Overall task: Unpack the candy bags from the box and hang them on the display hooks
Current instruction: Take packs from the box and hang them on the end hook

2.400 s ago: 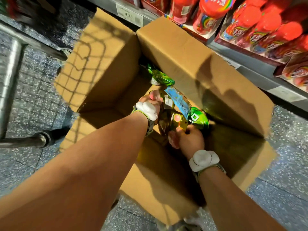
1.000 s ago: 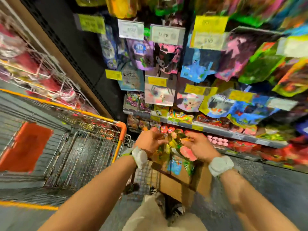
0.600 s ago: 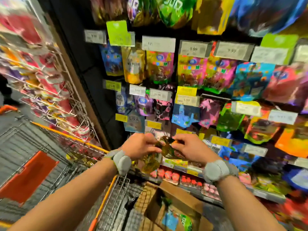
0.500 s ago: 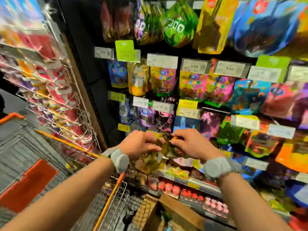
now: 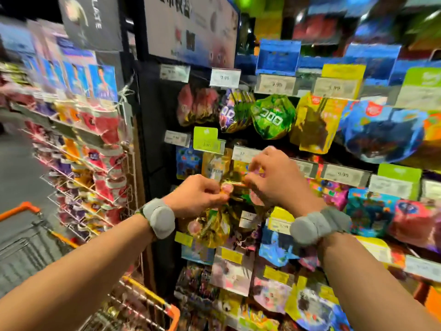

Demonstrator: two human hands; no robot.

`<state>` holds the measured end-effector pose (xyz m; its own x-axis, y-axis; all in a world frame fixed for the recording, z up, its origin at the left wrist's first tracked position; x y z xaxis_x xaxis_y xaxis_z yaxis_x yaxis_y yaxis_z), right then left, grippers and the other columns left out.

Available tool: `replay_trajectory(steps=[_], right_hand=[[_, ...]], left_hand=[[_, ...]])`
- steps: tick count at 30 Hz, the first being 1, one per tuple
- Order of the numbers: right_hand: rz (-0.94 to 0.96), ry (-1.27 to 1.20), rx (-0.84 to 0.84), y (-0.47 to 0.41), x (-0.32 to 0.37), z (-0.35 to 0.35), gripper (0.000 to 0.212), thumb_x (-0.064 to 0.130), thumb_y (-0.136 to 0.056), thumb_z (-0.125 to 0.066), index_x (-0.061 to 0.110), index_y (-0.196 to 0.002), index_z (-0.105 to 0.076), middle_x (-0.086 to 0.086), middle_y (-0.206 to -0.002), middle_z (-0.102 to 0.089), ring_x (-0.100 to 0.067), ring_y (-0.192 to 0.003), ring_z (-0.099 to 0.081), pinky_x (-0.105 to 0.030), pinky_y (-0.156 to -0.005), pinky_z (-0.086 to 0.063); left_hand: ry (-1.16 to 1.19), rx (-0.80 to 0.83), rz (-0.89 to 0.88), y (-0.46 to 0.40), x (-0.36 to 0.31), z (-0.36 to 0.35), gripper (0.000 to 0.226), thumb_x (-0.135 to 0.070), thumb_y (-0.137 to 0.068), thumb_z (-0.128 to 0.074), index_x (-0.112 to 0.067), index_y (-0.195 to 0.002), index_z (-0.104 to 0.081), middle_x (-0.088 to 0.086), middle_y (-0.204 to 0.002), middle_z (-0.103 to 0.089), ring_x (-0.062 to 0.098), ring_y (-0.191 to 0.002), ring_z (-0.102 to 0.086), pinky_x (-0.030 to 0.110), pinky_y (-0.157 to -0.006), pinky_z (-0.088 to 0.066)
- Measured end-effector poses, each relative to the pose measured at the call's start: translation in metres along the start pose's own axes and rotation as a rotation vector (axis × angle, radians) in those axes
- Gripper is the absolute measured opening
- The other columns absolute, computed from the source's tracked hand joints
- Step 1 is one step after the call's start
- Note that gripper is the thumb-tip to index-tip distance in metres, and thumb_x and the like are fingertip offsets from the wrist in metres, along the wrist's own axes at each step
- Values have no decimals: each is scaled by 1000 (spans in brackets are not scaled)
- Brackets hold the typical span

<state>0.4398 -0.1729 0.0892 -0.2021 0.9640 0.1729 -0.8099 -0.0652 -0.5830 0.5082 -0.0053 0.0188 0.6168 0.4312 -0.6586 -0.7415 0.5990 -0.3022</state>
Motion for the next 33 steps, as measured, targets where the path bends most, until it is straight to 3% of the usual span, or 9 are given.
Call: replay_trajectory(steps=[3, 7, 11, 14, 17, 20, 26, 30, 33], right_hand=[[-70, -77, -264, 5, 11, 9, 26, 40, -89, -67, 18, -75, -61, 0, -81, -56, -25, -78, -57, -39, -68, -48], [-276, -341, -98, 7, 13, -15, 38, 59, -88, -59, 22, -83, -67, 7, -80, -67, -13, -78, -61, -30, -71, -48], [-353, -635, -31, 11, 7, -38, 23, 50, -89, -65, 28, -95, -71, 15, -91, -71, 4, -82, -63, -18, -72, -48], [-343, -913, -60, 14, 4, -41, 9, 33, -93, -65, 29, -94, -74, 14, -91, -74, 3, -86, -66, -13, -73, -50], [-342, -1101, -41, 17, 7, -42, 16, 23, -96, -62, 18, -101, -75, 6, -93, -77, -1, -85, -68, -14, -70, -52], [-334, -1113, -81, 19, 8, -41, 19, 20, -96, -61, 11, -107, -74, 10, -85, -76, 3, -78, -67, -12, -68, -50], [-456, -1188, -150, 19, 4, -48, 15, 16, -96, -63, 5, -103, -72, 2, -72, -74, -8, -62, -66, -21, -54, -53], [-572, -1117, -234, 16, -7, -55, 18, 18, -98, -60, 7, -95, -74, -8, -77, -73, -15, -66, -65, -24, -55, -53], [-592, -1040, -292, 11, -13, -52, 18, 17, -99, -57, 11, -93, -72, -2, -80, -72, -13, -71, -66, -24, -59, -52]], left_hand=[[18, -133, 17, -5, 2, 13, 43, -37, -87, -70, -18, -52, -54, -6, -52, -46, 6, -52, -38, 27, -55, -35], [-17, -175, -24, -12, -12, 13, 33, -37, -88, -67, -15, -64, -65, 2, -61, -64, 6, -56, -48, 25, -57, -41], [11, -153, -116, -18, -30, 12, 26, -27, -90, -66, -26, -64, -64, -8, -62, -61, -1, -57, -47, 18, -58, -39], [59, -72, -156, -22, -37, 10, 19, -25, -92, -66, -23, -73, -68, -14, -65, -63, -4, -61, -51, 17, -61, -42], [56, -35, -166, -25, -40, 12, 17, -29, -92, -65, -17, -83, -71, -9, -72, -66, 0, -66, -56, 23, -63, -48], [62, -38, -184, -24, -46, 14, 10, -25, -91, -67, -22, -82, -71, -11, -77, -66, -2, -70, -60, 14, -66, -45], [45, -27, -182, -19, -46, 16, 22, -25, -89, -69, -16, -108, -73, -7, -101, -71, 4, -94, -66, 23, -86, -52], [69, -16, -123, -10, -39, 22, 33, -30, -89, -69, -30, -122, -67, -13, -114, -68, -5, -104, -62, 18, -92, -50], [53, -33, -70, -3, -26, 32, 31, -29, -92, -66, -34, -122, -66, -16, -119, -67, -6, -107, -60, 18, -94, -49]])
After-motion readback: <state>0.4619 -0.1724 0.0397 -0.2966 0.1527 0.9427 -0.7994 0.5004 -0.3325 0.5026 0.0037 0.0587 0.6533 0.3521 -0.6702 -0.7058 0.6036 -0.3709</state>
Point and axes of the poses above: each hand's wrist, its own y-axis away from the middle knuckle, its own z-axis out of the back of the hand, x = y × z, the point moved 6 cm from there along -y, towards the middle knuckle
